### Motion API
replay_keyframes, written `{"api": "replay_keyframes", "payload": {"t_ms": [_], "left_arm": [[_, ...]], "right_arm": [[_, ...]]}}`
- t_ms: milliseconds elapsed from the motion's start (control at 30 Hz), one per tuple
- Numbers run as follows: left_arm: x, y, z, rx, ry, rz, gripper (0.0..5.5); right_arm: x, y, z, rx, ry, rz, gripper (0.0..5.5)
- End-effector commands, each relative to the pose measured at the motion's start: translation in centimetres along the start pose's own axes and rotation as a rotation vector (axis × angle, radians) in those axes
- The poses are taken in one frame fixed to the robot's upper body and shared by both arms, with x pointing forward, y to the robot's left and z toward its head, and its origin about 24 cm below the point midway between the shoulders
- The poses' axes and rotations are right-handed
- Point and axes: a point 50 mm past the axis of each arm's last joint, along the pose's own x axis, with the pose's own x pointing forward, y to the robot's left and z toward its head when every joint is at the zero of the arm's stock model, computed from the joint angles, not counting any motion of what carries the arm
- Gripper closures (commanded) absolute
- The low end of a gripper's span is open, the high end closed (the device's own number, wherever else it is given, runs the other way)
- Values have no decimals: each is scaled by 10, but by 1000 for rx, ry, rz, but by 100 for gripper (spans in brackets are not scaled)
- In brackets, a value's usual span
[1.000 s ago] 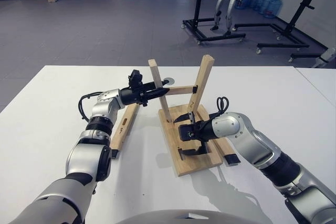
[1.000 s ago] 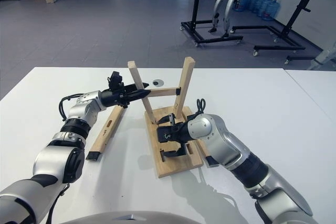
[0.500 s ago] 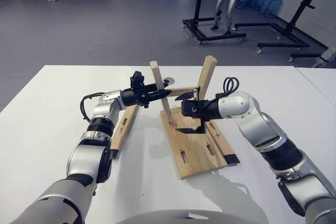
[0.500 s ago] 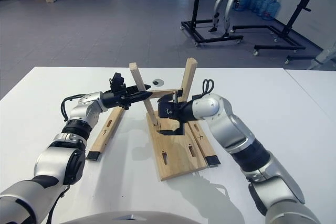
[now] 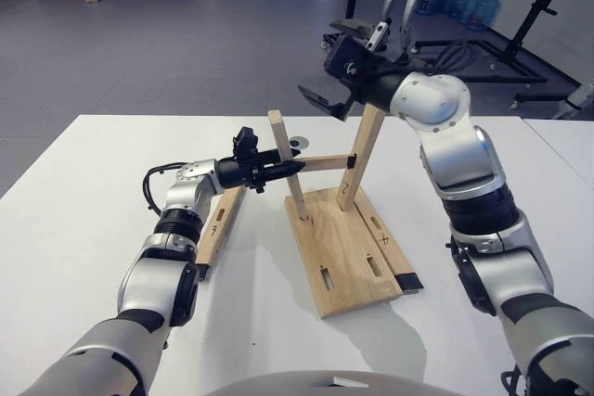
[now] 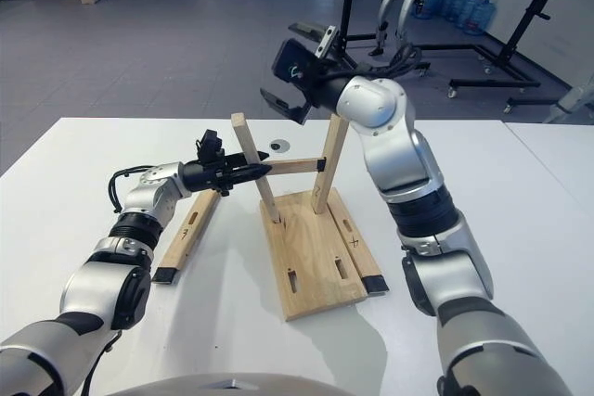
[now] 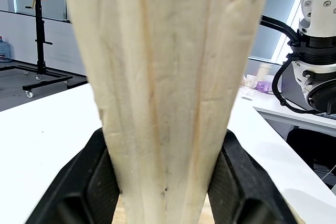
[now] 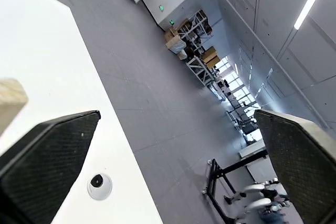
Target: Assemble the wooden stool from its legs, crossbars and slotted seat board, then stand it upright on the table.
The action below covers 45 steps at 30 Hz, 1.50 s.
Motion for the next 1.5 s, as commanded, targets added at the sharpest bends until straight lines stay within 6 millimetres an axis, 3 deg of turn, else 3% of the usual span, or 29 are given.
{"api": "replay_keyframes", "payload": {"t_ms": [33,300,467,567,833,933,1000,1133,1333,1400,1500], "left_arm": [[-1,-1,-5,-2,51,1,348],[-3,0,-6,2,78,19,348],[-1,0,-6,5,95,23,348],[0,0,-6,9,104,23,348],[4,-3,-8,29,169,7,348],[4,-5,-11,63,243,-4,348],[4,-5,-12,84,278,-2,348],[2,-5,-13,101,320,10,348],[1,-3,-13,61,315,45,348],[2,-4,-13,46,308,47,348],[3,-4,-13,33,304,47,348]], "right_arm": [[-4,23,-22,-68,86,78,10],[-9,69,-39,-25,143,179,10],[-14,103,-60,-50,206,260,10],[-11,96,-58,-33,198,228,10],[-2,42,-37,28,129,61,10],[-2,31,-36,-6,133,30,10],[-3,36,-39,-23,142,36,10],[-11,65,-53,-41,183,110,10],[-28,135,-94,-89,295,264,10],[-24,131,-92,-41,284,232,10],[-15,104,-76,35,224,153,10]]}}
